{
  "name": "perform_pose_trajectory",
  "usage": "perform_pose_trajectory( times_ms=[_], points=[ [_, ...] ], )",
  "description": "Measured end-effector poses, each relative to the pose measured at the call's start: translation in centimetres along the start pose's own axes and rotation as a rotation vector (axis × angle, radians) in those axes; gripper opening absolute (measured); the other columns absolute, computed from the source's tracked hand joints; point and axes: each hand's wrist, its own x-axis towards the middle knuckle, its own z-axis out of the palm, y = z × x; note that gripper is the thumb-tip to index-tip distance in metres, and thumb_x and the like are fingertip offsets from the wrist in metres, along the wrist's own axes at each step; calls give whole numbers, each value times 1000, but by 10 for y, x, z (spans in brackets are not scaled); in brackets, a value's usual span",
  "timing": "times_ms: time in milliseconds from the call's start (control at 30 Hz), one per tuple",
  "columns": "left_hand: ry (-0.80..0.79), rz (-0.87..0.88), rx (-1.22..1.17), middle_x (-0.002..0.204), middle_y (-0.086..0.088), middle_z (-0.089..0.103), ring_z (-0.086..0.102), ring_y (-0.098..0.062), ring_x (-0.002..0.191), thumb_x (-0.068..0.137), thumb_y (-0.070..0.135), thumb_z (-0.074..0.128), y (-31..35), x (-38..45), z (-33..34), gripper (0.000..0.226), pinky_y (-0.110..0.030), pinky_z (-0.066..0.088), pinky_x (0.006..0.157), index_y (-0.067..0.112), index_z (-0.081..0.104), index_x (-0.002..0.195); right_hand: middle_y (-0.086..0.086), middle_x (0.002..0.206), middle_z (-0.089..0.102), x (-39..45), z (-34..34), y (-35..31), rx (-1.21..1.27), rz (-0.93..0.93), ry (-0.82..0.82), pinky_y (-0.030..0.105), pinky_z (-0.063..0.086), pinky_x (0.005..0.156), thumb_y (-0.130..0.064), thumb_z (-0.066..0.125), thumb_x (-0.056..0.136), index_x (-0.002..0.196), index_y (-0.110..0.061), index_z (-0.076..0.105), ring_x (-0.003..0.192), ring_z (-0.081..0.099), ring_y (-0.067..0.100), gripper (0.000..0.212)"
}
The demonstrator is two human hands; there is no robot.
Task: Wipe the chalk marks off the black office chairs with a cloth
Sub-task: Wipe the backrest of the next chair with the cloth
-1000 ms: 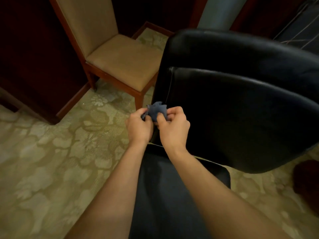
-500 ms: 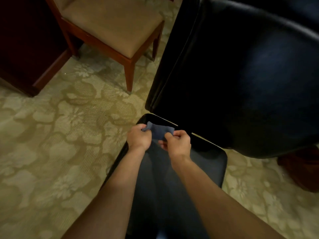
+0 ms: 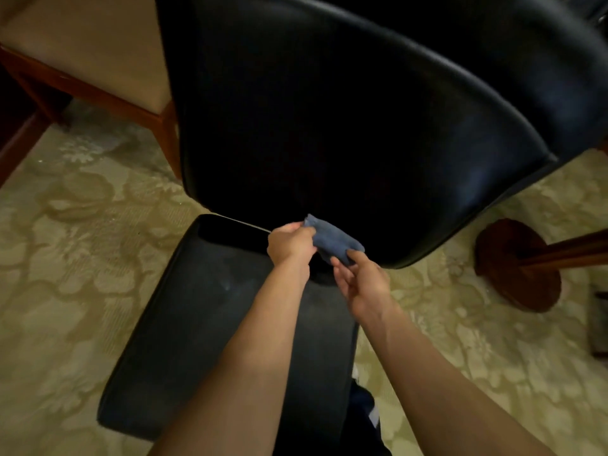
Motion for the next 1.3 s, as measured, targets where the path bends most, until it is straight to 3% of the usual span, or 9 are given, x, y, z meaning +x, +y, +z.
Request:
perform_pose_trajectory(
  times_ms=[167, 267, 367, 467, 533, 833, 1067, 1200, 1300],
  points=[
    [48, -74, 61, 103, -19, 70, 67, -27, 88, 91, 1, 64, -62, -13, 60, 25, -33, 56, 77, 0, 69, 116, 11, 87, 67, 38, -78, -31, -26, 12, 3, 18, 56, 52, -6, 57, 98, 102, -6, 55, 56, 70, 9, 5],
    [215, -24, 131, 89, -10, 69, 68, -27, 87, 92, 11, 67, -86, -15, 88, 9, -41, 59, 87, 13, 72, 85, 8, 83, 67, 65, -107, -42, -131, 13, -68, 22, 56, 59, -7, 56, 98, 94, -11, 52, 62, 69, 13, 8],
    [359, 5, 184, 79, -6, 68, 69, -29, 87, 92, 15, 67, -111, -16, 105, 28, -46, 60, 86, 24, 64, 66, 11, 87, 68, 87, -124, -49, -239, 43, -160, 24, 56, 60, -8, 55, 99, 104, -7, 52, 64, 68, 16, 7],
    [413, -64, 106, 98, -15, 73, 71, -30, 90, 91, 14, 68, -134, -27, 117, 8, -44, 60, 86, 8, 74, 94, 14, 88, 68, 104, -145, -58, -295, 172, -202, 27, 55, 61, -9, 55, 99, 97, -8, 53, 66, 67, 19, 3],
    [435, -71, 2, 106, -20, 71, 70, -31, 95, 93, 6, 65, -142, -38, 130, 20, -39, 59, 86, -1, 69, 112, 13, 84, 66, 113, -157, -71, -331, 207, -223, 27, 53, 61, -9, 54, 99, 89, -12, 50, 64, 64, 18, 12],
    [548, 131, -130, 97, -12, 71, 71, -20, 88, 94, 4, 64, -119, -98, 169, 17, -24, 58, 74, 5, 68, 110, 11, 84, 63, 101, -133, -149, -409, 57, -391, 16, 49, 45, -8, 60, 95, 100, -9, 52, 54, 59, 13, 9],
    [361, 308, -177, 95, -9, 69, 69, -21, 94, 98, 4, 58, -80, -156, 174, 15, -19, 58, 73, 16, 62, 90, 7, 77, 65, 66, -129, -188, -397, -63, -538, 19, 48, 51, -12, 56, 98, 91, -15, 53, 46, 60, 5, 7],
    [255, 267, -148, 112, -13, 66, 66, -25, 107, 99, 4, 56, -75, -179, 158, 13, -22, 56, 79, 9, 60, 111, 7, 78, 67, 41, -152, -191, -518, -129, -595, 18, 48, 50, -15, 58, 98, 94, -17, 57, 53, 62, 10, 5],
    [124, 190, -138, 102, -9, 68, 67, -17, 91, 98, 6, 59, -82, -197, 153, 12, -20, 55, 70, 11, 60, 109, 6, 81, 67, 19, -178, -190, -515, -156, -603, 20, 47, 51, -19, 64, 95, 104, -15, 59, 58, 62, 12, 11]
  ],
)
